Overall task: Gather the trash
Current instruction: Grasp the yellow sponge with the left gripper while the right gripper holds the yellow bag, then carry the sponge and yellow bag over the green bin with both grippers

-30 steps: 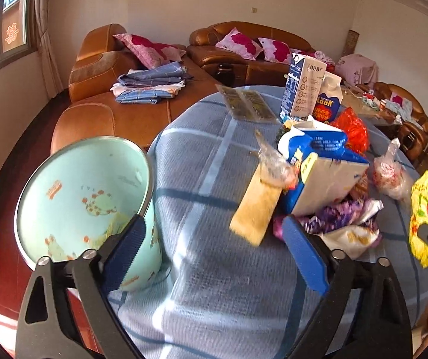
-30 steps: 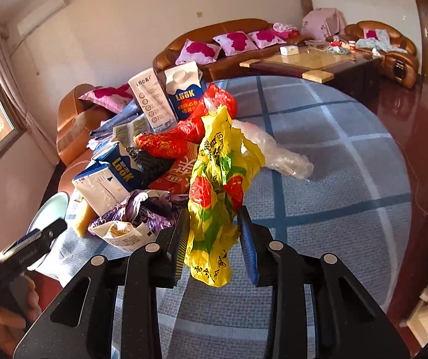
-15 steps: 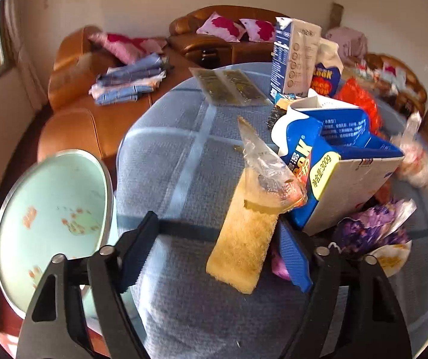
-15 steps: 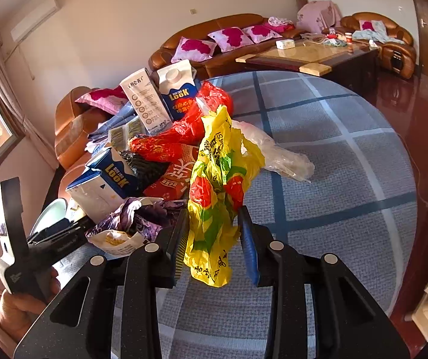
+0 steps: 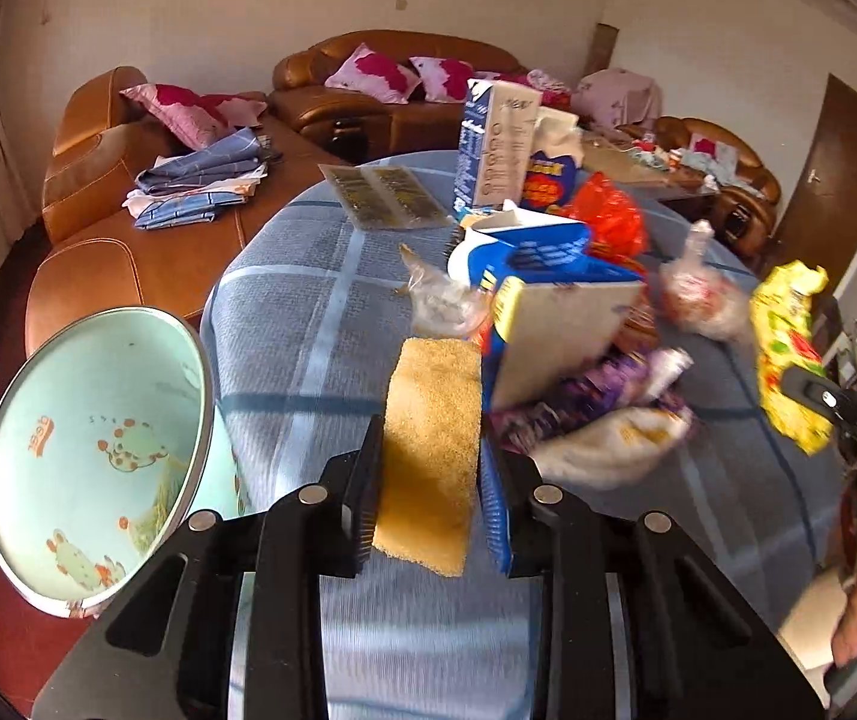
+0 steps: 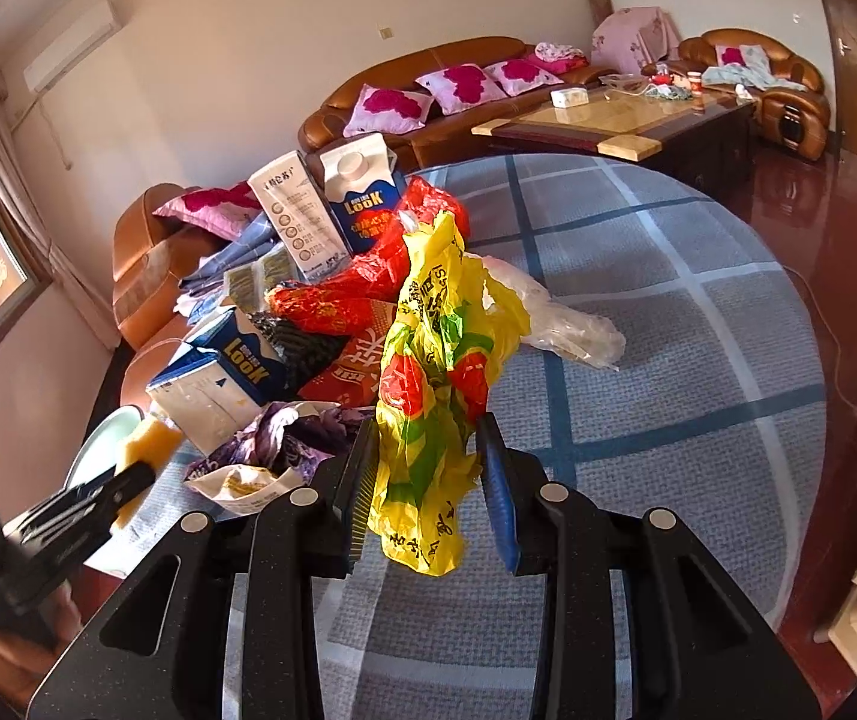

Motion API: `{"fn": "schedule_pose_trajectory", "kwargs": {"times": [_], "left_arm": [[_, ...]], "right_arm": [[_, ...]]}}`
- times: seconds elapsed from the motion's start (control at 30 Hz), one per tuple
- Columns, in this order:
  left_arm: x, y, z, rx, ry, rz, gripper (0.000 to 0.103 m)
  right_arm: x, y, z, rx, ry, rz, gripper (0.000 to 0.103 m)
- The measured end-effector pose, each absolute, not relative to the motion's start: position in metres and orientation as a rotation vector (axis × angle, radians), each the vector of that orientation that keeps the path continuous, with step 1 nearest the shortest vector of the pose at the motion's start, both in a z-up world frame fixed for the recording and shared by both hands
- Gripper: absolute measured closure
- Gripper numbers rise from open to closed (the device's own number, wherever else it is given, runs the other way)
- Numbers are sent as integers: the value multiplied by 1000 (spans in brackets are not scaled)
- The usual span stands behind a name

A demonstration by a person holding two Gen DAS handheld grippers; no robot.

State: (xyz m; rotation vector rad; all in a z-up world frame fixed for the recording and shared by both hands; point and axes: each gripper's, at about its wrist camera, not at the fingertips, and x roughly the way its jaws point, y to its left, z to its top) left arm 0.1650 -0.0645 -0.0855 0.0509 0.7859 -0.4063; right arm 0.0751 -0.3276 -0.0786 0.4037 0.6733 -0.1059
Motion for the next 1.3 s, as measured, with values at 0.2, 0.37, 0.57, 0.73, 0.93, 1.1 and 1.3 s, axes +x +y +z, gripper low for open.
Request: {"fn": "schedule_pose_trajectory", "kwargs": {"times": [0.2,0.37,0.57,0.73,0.93,1.1,1.3], "left_arm": [[136,-47,-76,16,769,-418,74],[122,-39,-68,-4,750,-419,74],[113,-30,-58,-25,721,-416,74],[105,-17,-48,-44,686,-407,74],[105,5,-41,-74,664,-360,74],[103,27,-34,-103,634,-317,74],[103,55,-26,-126,604,-253,74]], "right_arm": [[66,-322,-74,394,661,-97,69],[59,-318,-72,382,660,-96,69],[51,-313,-67,370,649,-91,69],[46,-305,-59,353,635,-83,69],[44,-291,-56,335,634,-57,69],[45,-276,-47,312,622,-25,69],[54,-247,-39,275,618,42,69]]}}
